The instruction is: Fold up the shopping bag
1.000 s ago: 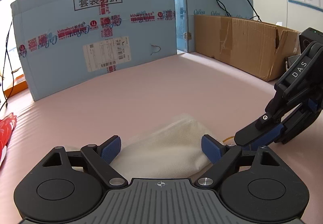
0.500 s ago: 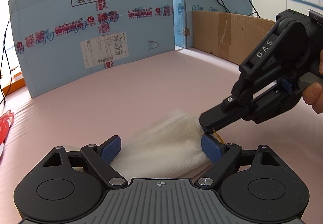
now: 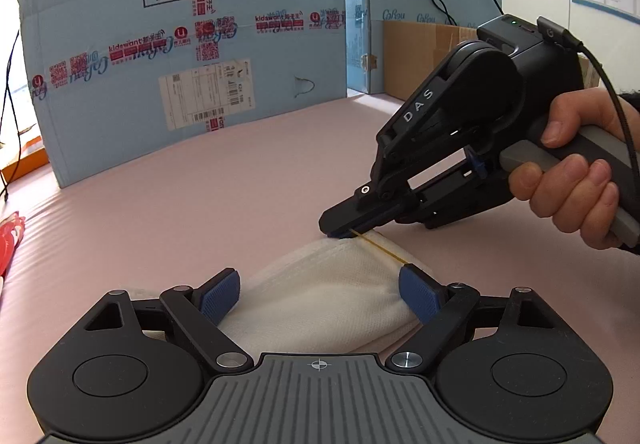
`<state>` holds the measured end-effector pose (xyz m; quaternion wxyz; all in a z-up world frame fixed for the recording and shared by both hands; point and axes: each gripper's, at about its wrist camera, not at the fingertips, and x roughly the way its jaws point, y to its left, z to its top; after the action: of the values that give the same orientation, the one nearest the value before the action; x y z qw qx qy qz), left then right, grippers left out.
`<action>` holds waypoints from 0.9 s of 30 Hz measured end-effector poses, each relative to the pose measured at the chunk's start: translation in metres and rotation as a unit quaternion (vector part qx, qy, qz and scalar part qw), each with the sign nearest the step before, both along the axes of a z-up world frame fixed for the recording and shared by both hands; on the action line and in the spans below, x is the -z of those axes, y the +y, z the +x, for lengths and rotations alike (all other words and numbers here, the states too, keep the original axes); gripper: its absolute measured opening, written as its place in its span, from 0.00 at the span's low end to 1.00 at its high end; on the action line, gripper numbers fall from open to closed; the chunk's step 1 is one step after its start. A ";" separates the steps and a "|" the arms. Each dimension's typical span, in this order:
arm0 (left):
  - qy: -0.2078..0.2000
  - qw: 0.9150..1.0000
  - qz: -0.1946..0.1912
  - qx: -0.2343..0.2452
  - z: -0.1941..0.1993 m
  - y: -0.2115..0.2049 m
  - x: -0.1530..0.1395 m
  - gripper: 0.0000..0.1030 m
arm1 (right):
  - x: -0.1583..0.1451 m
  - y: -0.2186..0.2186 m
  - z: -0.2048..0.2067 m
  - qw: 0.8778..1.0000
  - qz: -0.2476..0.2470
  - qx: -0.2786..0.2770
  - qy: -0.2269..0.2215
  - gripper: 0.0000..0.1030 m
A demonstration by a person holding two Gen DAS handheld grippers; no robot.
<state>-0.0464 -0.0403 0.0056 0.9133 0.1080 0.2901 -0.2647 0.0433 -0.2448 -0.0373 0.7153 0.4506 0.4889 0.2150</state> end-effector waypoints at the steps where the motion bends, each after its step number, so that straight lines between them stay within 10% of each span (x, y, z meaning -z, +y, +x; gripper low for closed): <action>1: 0.000 1.000 0.000 0.000 0.000 0.000 0.000 0.86 | 0.001 0.000 0.004 1.000 0.002 -0.006 0.000 0.01; 11: -0.004 1.000 0.004 0.000 -0.001 -0.001 0.000 0.86 | -0.005 0.032 0.043 0.993 -0.014 -0.119 -0.015 0.01; 27: -0.026 0.999 0.023 -0.019 -0.009 0.005 -0.007 0.91 | -0.062 0.095 0.023 0.931 -0.120 -0.336 -0.080 0.21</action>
<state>-0.0558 -0.0354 0.0125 0.9229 0.1304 0.2740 -0.2372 0.0667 -0.1498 0.0249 0.6869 0.1519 0.5747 0.4181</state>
